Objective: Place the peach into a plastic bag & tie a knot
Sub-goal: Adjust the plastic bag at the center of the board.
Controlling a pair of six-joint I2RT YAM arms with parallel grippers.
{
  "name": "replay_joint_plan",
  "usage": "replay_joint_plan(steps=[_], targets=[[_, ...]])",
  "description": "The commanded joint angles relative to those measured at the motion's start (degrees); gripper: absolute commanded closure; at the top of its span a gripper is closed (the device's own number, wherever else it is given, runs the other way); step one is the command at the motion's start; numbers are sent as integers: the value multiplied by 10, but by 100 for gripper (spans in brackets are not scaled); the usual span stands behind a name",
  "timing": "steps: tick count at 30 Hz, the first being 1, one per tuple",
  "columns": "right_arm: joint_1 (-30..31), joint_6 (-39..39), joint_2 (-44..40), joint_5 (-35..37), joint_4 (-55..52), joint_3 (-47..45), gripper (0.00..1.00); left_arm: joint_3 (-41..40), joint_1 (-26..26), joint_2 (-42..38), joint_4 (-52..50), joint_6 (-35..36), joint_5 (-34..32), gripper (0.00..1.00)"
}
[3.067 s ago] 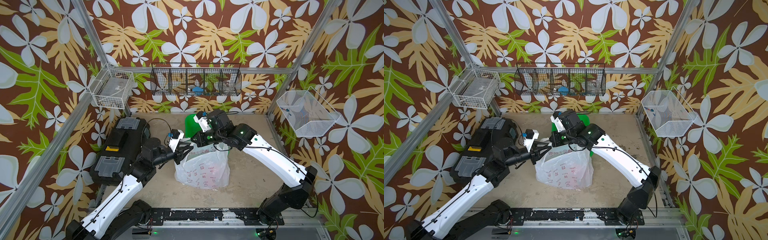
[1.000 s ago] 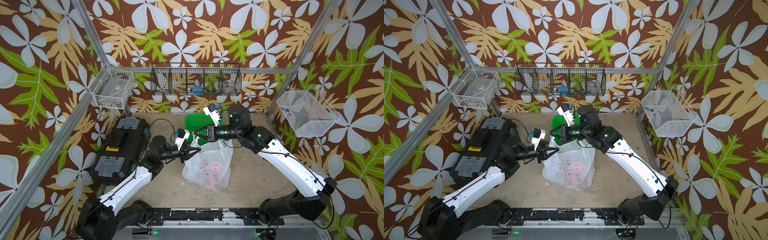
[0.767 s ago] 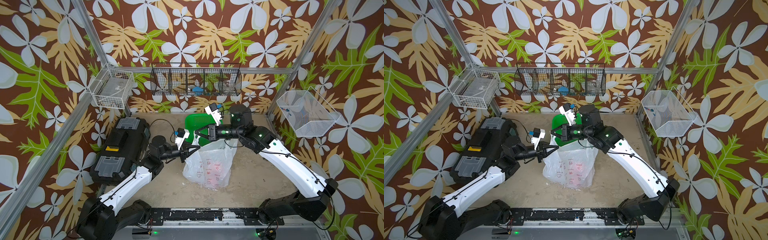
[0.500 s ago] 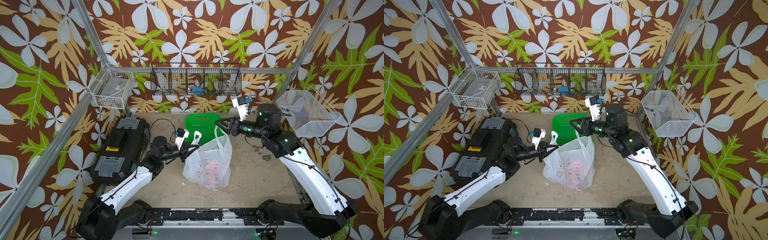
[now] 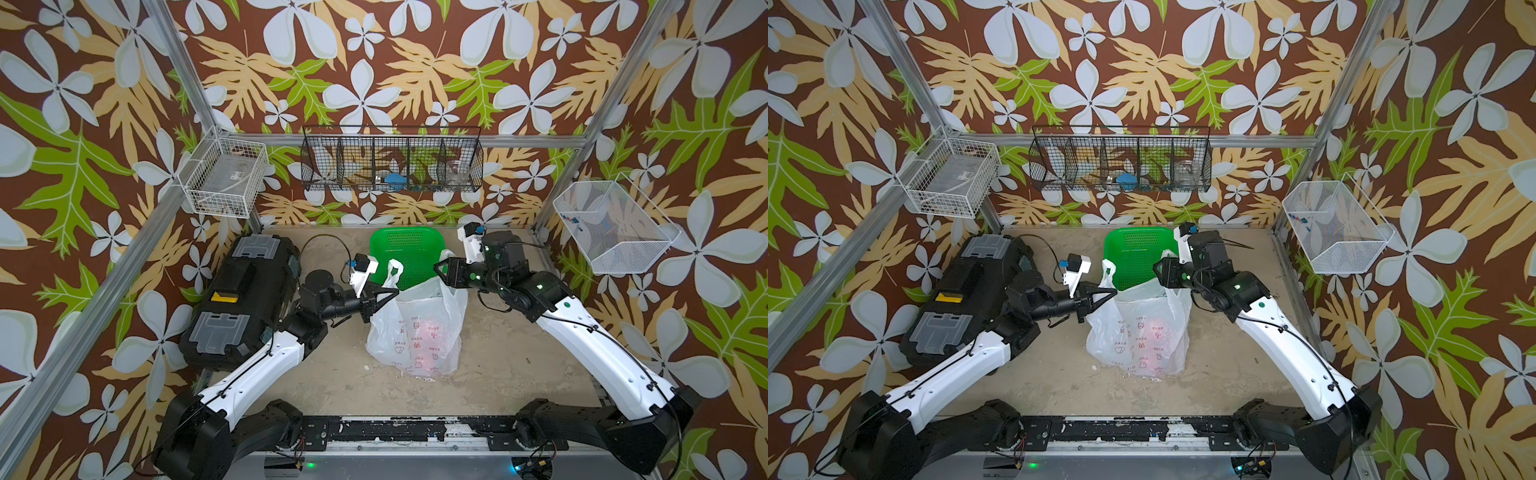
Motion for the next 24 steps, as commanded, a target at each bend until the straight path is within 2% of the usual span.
replay_joint_plan(steps=[1, 5, 9, 12, 15, 17, 19, 22, 24], targets=[[7, 70, 4, 44, 50, -16, 49, -2, 1, -3, 11, -10, 18, 100], [20, 109, 16, 73, 85, -34, 53, -7, 1, -4, 21, -15, 27, 100], [35, 105, 33, 58, 87, -6, 74, -6, 1, -3, 17, -14, 24, 100], [39, 75, 37, 54, 72, 28, 81, -6, 1, -7, 10, -11, 22, 100], [38, 55, 39, 49, 59, 48, 93, -5, 1, -12, 6, -9, 21, 100], [37, 43, 33, -14, 81, 54, 100, -3, 1, -16, -4, -3, 14, 100], [32, 42, 17, -125, 137, 59, 100, 0, 2, -22, -29, 10, 1, 100], [32, 36, -18, -225, 201, 63, 100, 0, 8, -34, -55, 23, -24, 100], [28, 24, -35, -265, 222, 55, 100, -5, 15, -40, -54, 16, -30, 100]])
